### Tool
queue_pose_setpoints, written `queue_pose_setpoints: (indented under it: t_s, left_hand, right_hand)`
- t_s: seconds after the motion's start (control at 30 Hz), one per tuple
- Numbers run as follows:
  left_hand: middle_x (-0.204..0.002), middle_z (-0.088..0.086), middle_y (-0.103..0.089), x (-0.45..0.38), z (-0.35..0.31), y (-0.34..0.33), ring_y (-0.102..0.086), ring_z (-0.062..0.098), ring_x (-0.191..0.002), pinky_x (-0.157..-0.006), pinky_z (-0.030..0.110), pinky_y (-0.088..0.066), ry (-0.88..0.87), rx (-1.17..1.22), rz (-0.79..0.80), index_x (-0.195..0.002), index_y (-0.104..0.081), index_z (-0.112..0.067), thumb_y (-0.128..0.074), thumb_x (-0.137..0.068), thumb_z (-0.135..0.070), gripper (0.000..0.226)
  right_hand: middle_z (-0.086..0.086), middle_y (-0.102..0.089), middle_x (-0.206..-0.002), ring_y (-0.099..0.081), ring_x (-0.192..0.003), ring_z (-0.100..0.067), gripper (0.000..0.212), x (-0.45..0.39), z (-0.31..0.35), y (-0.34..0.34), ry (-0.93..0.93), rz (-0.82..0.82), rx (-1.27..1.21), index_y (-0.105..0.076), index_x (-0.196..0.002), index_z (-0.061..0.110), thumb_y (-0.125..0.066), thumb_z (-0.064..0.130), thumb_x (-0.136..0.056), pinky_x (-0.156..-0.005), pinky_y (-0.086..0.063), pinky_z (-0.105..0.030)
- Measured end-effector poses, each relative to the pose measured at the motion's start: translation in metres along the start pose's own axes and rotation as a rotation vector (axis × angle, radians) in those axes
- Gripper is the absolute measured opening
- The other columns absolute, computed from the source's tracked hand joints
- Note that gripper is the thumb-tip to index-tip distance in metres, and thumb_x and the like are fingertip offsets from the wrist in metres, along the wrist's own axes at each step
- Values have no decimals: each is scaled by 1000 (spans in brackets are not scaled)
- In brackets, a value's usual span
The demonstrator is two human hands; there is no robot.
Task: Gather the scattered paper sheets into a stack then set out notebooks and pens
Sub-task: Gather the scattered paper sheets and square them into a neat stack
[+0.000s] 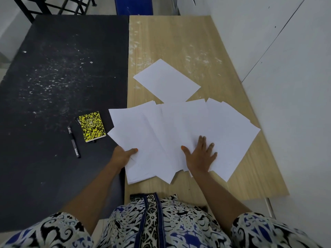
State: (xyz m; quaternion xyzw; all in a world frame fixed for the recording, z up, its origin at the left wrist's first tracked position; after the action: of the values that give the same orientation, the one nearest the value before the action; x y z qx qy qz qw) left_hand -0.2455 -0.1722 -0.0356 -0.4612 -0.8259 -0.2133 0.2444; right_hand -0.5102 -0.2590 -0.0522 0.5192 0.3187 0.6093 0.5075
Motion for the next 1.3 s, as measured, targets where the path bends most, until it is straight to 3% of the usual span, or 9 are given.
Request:
queue_pose_setpoints:
  t_s: [0.27,0.53,0.73,0.83,0.93,1.0,1.07,1.2,1.3]
  left_hand:
    - [-124,15,-61,5,3,-4,-60,29,-103,-88,39,-49,-13,0,-58,-125,-56,0,-73,-83,-6,45]
    - [-118,11,-64,5,1,-2,-62,28,-99,-83,38,-50,3,34,-60,-123,-57,-1,-73,-82,-5,44]
    - [-121,16,-63,3,0,-2,-61,28,-96,-81,37,-49,30,32,-82,-121,-58,-1,-64,-90,-12,34]
    - [-122,11,-62,8,-6,-4,-60,23,-91,-77,33,-47,70,143,-117,-119,-59,-6,-51,-98,-26,30]
    - [-120,-4,-56,13,-12,-7,-55,18,-108,-93,32,-41,50,263,-89,-126,-52,-22,-41,-101,-44,35]
    - [-114,-3,-62,15,-13,-8,-59,17,-99,-90,33,-43,14,241,-77,-122,-56,-21,-51,-95,-49,39]
    - [-113,-1,-63,15,-9,-7,-59,17,-98,-87,32,-45,-43,117,-89,-124,-58,-13,-68,-87,-39,46]
    - [-122,10,-64,7,2,-3,-62,26,-104,-88,38,-50,-30,26,-65,-124,-57,-3,-80,-78,-15,52]
    - [-119,7,-63,2,3,3,-62,26,-104,-90,40,-50,20,50,-5,-125,-56,-5,-75,-83,-13,46]
  right_hand:
    - [5,-31,-156,-19,-146,-33,49,-6,-3,13,69,-55,77,-38,-145,33,-32,51,-100,-113,-6,-62]
    - [-1,-63,-128,-52,-126,-25,44,-3,18,26,99,-154,-170,-57,-131,28,-39,50,-99,-112,-11,-62]
    - [8,-54,-139,-39,-137,-18,50,21,64,27,274,183,-280,-51,-136,35,-29,58,-98,-116,-1,-58]
    - [10,-51,-142,-32,-141,-18,52,32,77,20,361,376,-199,-52,-133,41,-23,64,-96,-115,3,-58]
    - [8,-56,-136,-44,-133,-17,50,32,75,12,451,348,-173,-56,-130,34,-28,59,-98,-116,-9,-54]
    - [3,-62,-128,-55,-119,-19,42,28,68,12,462,182,-244,-60,-125,26,-39,50,-98,-110,-28,-47]
    - [-5,-55,-135,-50,-123,-25,42,23,57,12,425,24,-202,-54,-130,20,-48,43,-96,-103,-37,-43]
    - [-14,-7,-160,-3,-148,-33,76,15,33,10,158,37,4,-16,-151,16,-46,54,-92,-116,-15,-53]
    - [-18,6,-160,7,-148,-36,96,7,17,10,49,48,6,-2,-153,16,-45,69,-86,-116,-9,-56]
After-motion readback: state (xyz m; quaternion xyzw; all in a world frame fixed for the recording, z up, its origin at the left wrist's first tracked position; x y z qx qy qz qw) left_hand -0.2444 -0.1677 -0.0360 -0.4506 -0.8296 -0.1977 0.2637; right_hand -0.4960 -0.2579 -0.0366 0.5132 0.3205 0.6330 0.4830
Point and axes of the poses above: each hand's wrist, its own x-axis away from the middle knuckle, its own y-axis out of the back of the hand, z = x × y, the point moved 1 cm from there along -x, towards the middle knuckle
